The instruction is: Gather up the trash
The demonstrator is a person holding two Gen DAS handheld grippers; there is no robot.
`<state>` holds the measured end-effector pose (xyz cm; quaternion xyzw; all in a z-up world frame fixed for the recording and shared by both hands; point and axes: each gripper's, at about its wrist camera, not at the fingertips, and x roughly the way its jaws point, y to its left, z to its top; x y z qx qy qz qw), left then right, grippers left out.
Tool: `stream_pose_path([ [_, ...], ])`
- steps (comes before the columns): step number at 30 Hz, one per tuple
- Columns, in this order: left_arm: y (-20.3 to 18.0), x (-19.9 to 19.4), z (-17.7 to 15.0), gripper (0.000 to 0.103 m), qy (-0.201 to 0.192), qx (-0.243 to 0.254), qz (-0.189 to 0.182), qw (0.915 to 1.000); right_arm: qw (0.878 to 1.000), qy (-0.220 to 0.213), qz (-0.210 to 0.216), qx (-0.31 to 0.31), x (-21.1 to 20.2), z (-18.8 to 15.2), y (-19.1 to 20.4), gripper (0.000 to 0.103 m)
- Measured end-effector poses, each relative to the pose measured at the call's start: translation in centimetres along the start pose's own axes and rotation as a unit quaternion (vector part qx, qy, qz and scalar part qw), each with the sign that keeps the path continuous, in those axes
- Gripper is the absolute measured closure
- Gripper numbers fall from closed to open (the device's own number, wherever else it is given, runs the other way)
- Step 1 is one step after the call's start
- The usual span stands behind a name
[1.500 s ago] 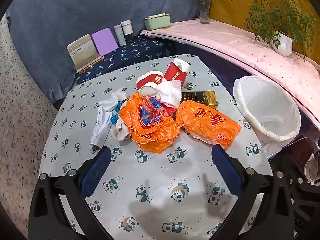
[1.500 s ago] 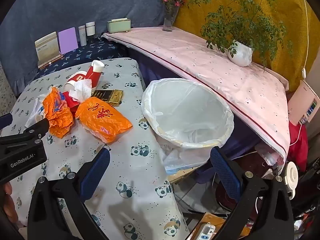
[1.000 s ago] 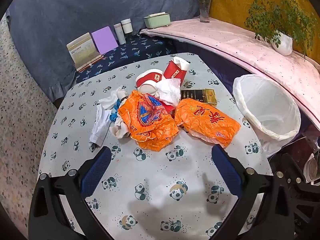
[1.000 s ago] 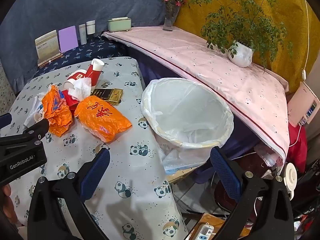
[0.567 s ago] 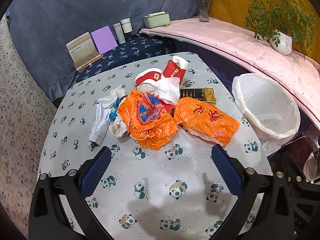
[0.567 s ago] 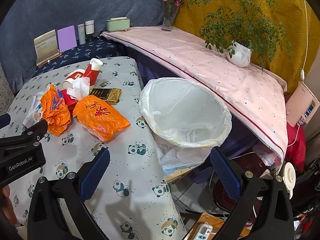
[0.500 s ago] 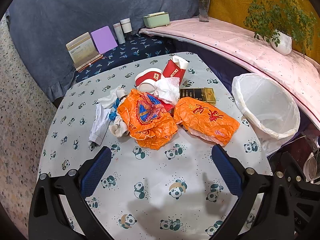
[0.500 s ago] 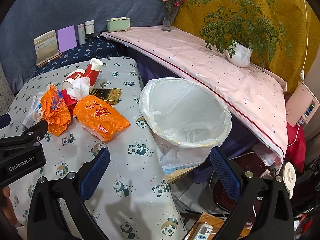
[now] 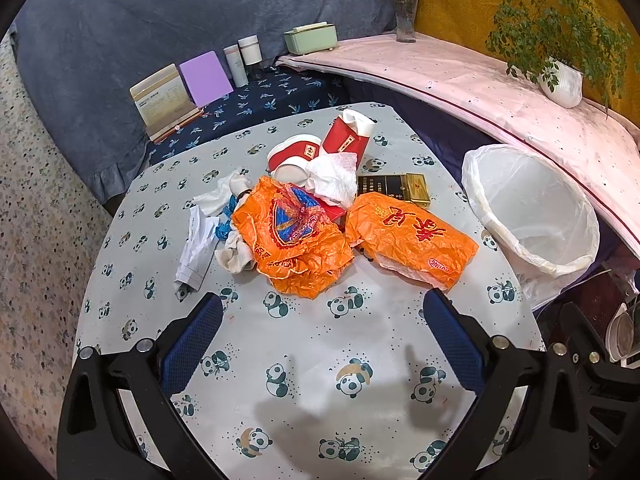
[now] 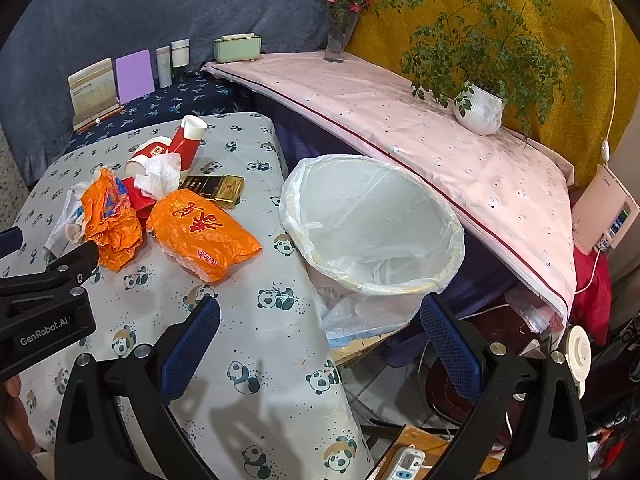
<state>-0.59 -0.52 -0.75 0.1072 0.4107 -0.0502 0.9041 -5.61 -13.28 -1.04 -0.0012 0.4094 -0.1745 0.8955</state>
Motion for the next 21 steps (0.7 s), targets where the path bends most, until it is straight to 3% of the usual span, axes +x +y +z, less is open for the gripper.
stream_pose_path([
  [21,-0.78,-0.18,-0.47,0.007,0.002,0.001,-0.001,1.0,1.0,-0.001,0.0,0.0,0.19,0.2,0.18,0.007],
])
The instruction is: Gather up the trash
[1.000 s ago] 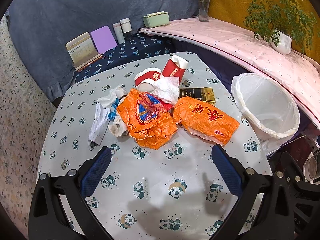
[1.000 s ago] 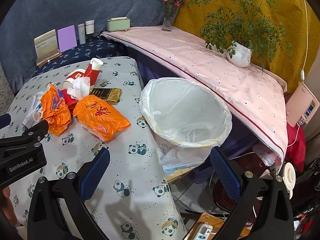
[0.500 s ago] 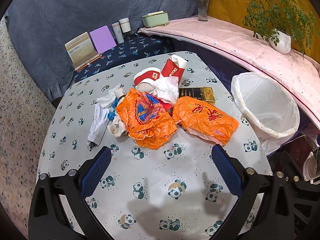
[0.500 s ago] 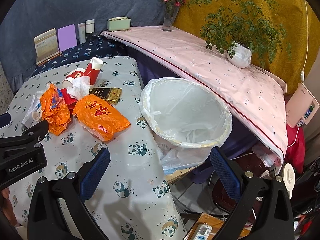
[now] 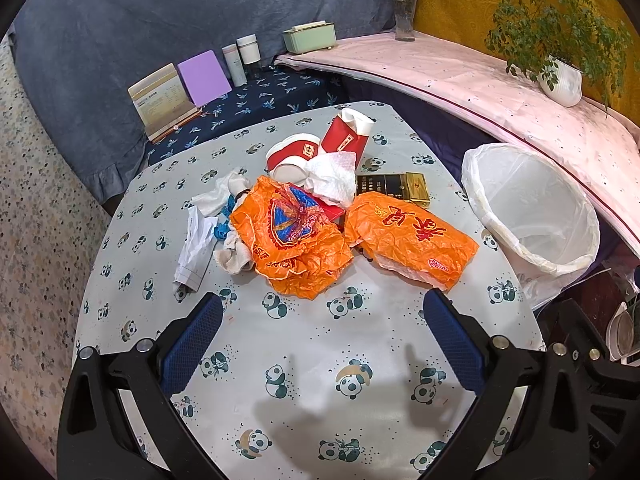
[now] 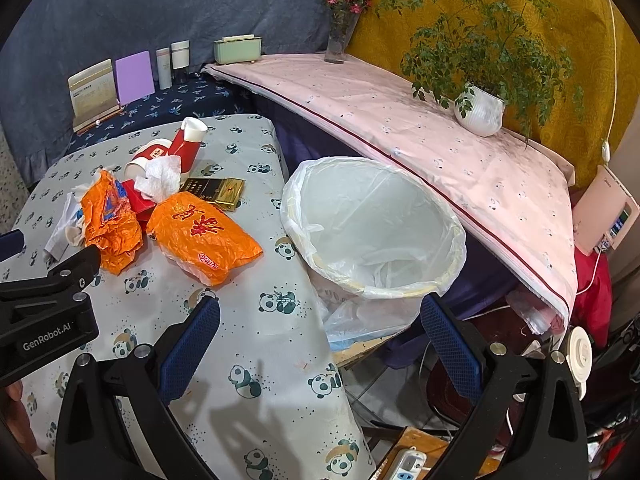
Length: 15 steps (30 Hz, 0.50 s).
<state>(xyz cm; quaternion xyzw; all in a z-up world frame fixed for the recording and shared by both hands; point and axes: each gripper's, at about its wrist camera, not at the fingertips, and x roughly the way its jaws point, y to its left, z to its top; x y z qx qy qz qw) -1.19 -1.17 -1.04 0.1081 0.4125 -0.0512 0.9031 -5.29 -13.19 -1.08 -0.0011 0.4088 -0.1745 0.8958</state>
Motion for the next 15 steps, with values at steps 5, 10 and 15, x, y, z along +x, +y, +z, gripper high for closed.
stream_pose_path([
  [5,0.26,0.21,0.24,0.007,0.001,-0.001,0.0,1.0,1.0,0.0,0.0,0.0,0.01,0.01,0.03,0.007],
  [10,-0.26,0.09,-0.21,0.007,0.002,-0.001,0.0,1.0,1.0,0.001,-0.001,0.0,0.02,0.01,0.04,0.007],
  [15,0.0,0.34,0.04,0.007,0.004,0.001,-0.002,1.0,1.0,0.0,-0.001,0.0,0.03,0.0,0.04,0.007],
])
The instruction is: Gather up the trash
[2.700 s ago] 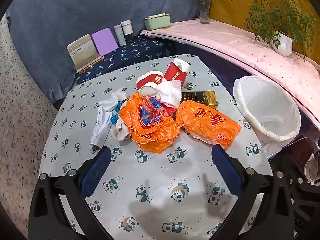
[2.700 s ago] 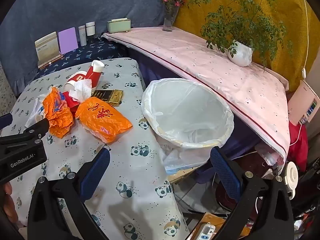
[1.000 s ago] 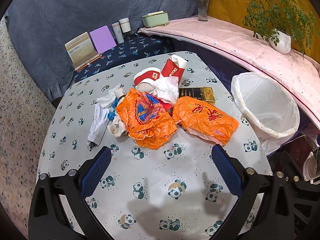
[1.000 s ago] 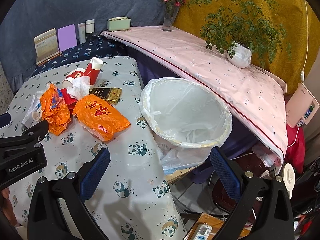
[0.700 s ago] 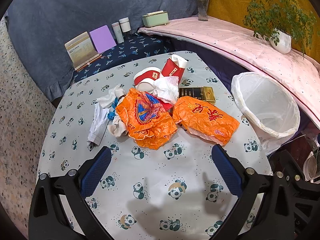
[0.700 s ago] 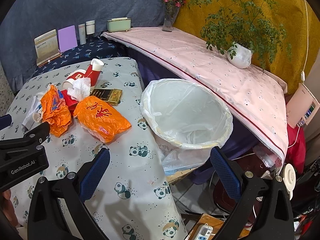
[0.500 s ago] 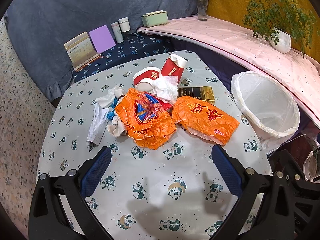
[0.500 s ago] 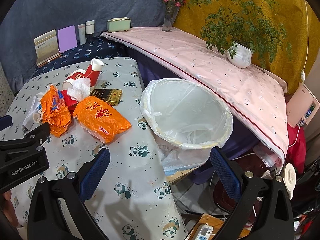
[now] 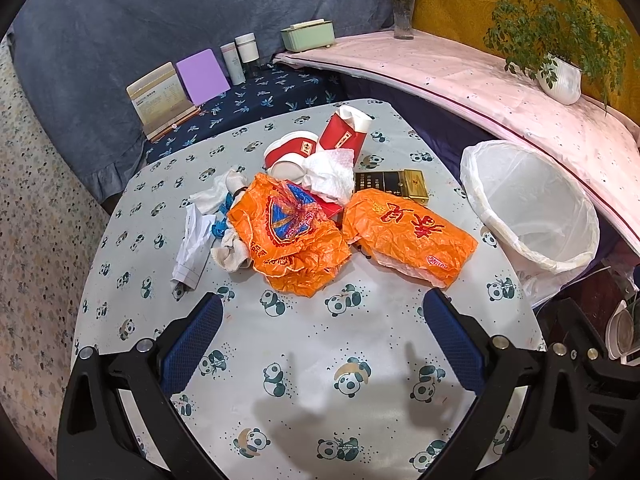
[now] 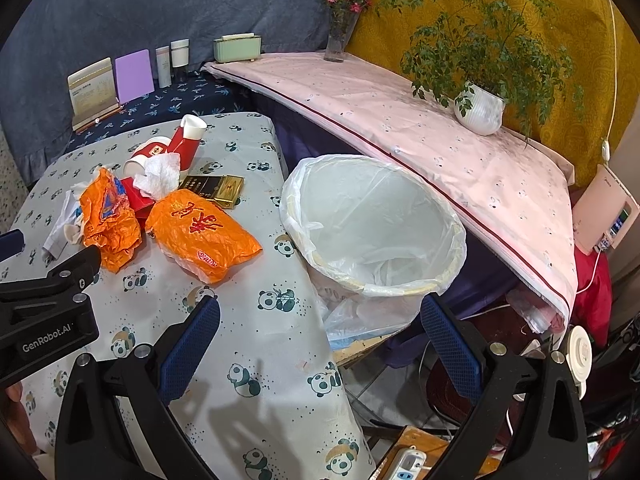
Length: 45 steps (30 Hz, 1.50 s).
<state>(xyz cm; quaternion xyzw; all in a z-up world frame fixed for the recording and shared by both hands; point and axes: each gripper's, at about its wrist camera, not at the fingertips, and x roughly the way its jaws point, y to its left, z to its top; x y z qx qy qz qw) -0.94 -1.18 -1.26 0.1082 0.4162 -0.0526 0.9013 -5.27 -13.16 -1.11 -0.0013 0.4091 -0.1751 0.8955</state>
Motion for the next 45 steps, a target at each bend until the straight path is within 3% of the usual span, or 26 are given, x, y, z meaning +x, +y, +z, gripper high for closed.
stream_pose_path([
  [45,0.45,-0.16,0.19,0.007,-0.009,0.002,-0.016,0.9998,1.0,-0.011,-0.016,0.011,-0.41,-0.27,-0.51,0.007],
])
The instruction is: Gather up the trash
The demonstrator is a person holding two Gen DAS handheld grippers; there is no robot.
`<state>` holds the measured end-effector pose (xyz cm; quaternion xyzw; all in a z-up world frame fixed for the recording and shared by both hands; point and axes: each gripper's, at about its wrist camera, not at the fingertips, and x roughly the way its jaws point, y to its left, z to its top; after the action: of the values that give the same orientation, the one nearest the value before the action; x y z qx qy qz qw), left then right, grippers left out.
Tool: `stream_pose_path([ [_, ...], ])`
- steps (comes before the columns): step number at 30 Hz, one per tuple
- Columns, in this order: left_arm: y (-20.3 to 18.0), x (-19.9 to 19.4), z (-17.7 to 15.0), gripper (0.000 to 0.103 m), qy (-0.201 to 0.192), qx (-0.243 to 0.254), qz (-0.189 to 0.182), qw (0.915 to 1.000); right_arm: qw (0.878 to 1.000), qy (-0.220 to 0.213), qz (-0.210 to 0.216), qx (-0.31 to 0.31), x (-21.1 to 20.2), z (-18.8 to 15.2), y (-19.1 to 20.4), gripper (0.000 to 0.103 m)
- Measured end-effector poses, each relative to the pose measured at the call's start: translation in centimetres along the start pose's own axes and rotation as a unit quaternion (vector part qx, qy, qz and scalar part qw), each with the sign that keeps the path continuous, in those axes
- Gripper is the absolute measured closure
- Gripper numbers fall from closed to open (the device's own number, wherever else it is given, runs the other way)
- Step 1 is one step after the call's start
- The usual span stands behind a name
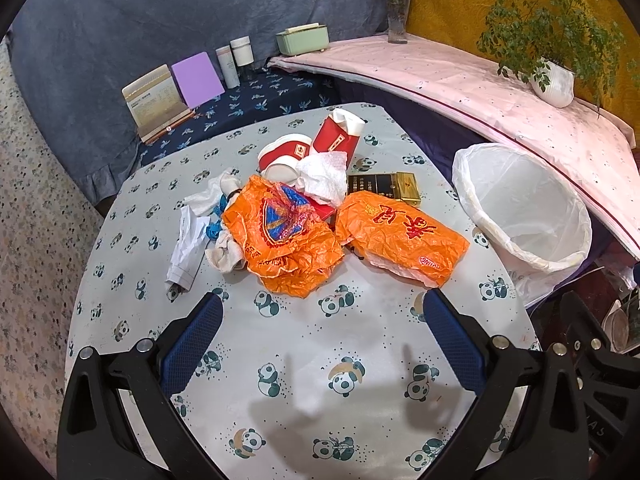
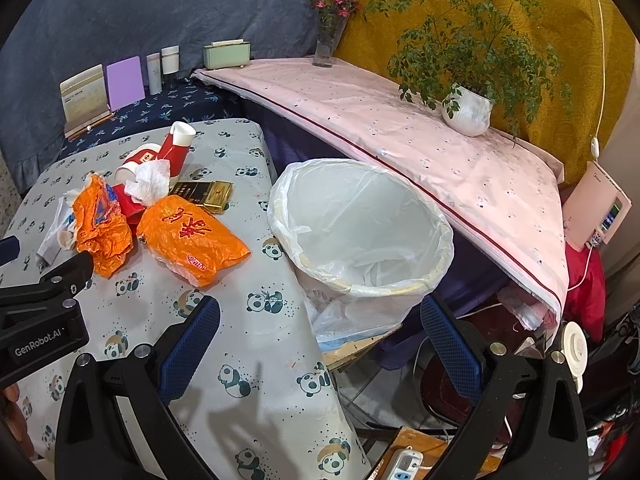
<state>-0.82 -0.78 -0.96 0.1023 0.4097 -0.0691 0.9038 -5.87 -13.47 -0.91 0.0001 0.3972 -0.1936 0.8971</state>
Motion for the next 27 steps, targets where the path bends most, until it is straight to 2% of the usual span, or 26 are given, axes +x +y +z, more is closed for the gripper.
stream_pose_path([
  [6,0.7,0.3,0.2,0.007,-0.006,-0.011,-0.017,0.9998,1.0,-0.015,-0.003,0.011,-0.4,0.4,-0.1,0.007],
  [13,2.6,1.5,0.4,0.007,-0.008,-0.025,-0.016,0.9995,1.0,-0.013,-0.002,0.016,0.5,0.6,0.6,0.007],
  [20,6.6,3.6,0.4,0.007,-0.006,-0.036,0.008,0.9993,1.0,-0.007,0.014,0.013,2.2,0.8,3.0,0.007],
  [27,12.4,6.8,0.3,0.007,0.007,-0.062,0.022,0.9978,1.0,-0.002,0.028,0.004,4.2,1.3,5.8,0.008],
])
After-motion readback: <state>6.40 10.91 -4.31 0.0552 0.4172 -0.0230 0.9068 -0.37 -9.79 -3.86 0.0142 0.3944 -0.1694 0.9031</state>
